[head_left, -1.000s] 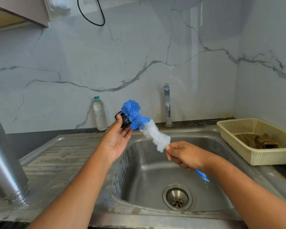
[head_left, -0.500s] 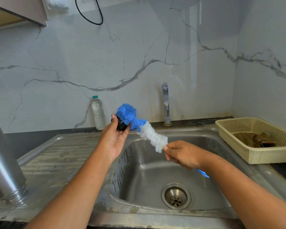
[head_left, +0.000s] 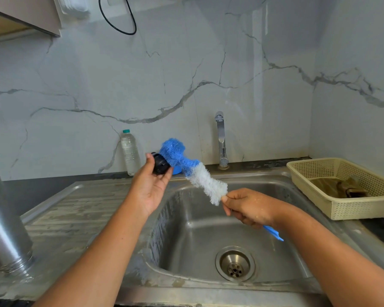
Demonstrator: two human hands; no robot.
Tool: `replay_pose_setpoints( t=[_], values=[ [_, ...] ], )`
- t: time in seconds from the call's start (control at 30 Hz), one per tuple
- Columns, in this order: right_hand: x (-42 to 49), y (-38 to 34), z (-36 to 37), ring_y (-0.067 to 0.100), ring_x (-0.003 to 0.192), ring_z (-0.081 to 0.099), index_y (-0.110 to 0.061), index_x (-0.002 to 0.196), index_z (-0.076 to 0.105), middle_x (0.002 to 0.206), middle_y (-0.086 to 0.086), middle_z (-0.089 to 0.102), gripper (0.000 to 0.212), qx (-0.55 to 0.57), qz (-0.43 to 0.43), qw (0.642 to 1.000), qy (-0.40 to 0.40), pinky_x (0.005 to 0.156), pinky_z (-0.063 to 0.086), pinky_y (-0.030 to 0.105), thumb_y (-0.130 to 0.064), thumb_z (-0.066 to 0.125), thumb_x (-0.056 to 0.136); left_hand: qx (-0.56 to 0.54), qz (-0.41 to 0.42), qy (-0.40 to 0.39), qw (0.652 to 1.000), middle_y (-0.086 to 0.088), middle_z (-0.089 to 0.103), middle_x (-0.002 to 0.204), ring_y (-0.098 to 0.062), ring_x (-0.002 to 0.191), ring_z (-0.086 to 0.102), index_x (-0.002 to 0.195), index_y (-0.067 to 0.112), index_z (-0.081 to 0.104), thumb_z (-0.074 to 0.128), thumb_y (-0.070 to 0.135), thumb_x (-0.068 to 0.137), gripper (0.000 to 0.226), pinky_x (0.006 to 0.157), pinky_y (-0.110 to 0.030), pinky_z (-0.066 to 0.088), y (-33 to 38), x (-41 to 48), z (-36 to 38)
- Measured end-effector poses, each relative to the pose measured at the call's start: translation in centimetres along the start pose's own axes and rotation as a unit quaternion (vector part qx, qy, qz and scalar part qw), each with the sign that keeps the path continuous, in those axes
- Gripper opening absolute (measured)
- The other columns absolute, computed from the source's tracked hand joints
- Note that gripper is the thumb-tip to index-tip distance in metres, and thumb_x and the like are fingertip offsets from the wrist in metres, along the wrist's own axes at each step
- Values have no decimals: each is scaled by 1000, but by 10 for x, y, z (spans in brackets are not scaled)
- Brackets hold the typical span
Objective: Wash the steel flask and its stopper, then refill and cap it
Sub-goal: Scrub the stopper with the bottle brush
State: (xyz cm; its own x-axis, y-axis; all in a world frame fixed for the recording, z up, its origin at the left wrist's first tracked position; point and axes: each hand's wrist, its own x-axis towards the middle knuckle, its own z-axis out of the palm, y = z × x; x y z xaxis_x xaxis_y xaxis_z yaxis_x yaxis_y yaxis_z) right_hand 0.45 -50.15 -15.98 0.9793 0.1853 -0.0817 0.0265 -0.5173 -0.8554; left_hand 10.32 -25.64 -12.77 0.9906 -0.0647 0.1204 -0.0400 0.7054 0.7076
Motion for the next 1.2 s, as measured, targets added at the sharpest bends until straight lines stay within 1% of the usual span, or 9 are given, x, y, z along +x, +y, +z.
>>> replay_pose_setpoints(
  t=[0.1,0.27,0.33,0.5,0.73,0.87,1.0,1.1,1.2],
  values=[
    [2,-1,5,10,47,27,-17,85,57,56,-6,38,38,-9,9,1000,-16,45,22,25,-40,40,109,-28,6,24,999,-20,75,119,-28,112,73,124,3,59,56,35,104,38,104,-45,55,6,3,-5],
    [5,-3,12,10,47,24,-16,87,57,57,-5,37,38,34,-8,999,-4,44,20,26,-41,39,110,87,-58,-54,993,-20,72,128,-29,118,71,135,4,58,54,36,105,45,105,-43,54,-12,-9,-1],
    [5,-2,8,11,47,23,-16,87,57,57,-5,36,38,58,-8,998,-3,45,18,26,-40,40,110,73,-55,-61,994,-21,71,128,-31,118,71,137,3,57,56,36,104,46,106,-45,55,-13,-10,3],
    [4,1,6,11,47,23,-17,85,56,57,-4,36,38,54,17,998,-22,45,18,26,-40,39,110,-4,-19,-8,1000,-23,71,126,-34,116,71,130,3,59,55,36,106,41,98,-47,58,2,-2,-3],
    [6,1,8,11,47,23,-16,87,56,57,-4,36,37,67,19,997,-14,43,18,26,-40,40,110,46,-79,-83,992,-20,68,135,-35,124,67,145,8,52,49,41,107,50,102,-52,56,-8,-7,-1],
    [3,0,7,11,49,22,-16,86,56,57,-4,35,37,61,17,998,-23,45,17,27,-38,40,110,14,-65,-46,997,-19,71,129,-36,120,69,140,8,56,48,39,109,44,103,-51,52,-3,-4,-1],
    [4,0,6,11,49,22,-16,85,57,57,-4,35,38,56,6,998,-17,45,17,27,-39,40,110,15,-53,11,998,-15,72,130,-30,124,67,137,11,59,55,39,106,42,115,-47,45,-1,3,-6],
    [4,1,2,11,49,22,-16,84,58,58,-4,35,38,67,3,998,-6,44,17,25,-39,41,110,29,-34,57,997,-6,72,123,-21,118,64,124,20,64,60,42,104,30,101,-35,49,0,5,-5],
    [4,1,2,10,48,22,-16,85,59,58,-5,35,39,52,3,999,2,43,18,24,-39,41,110,37,-19,97,994,0,68,107,-13,95,56,112,25,66,63,44,101,22,81,-25,44,2,3,-6]
  ],
)
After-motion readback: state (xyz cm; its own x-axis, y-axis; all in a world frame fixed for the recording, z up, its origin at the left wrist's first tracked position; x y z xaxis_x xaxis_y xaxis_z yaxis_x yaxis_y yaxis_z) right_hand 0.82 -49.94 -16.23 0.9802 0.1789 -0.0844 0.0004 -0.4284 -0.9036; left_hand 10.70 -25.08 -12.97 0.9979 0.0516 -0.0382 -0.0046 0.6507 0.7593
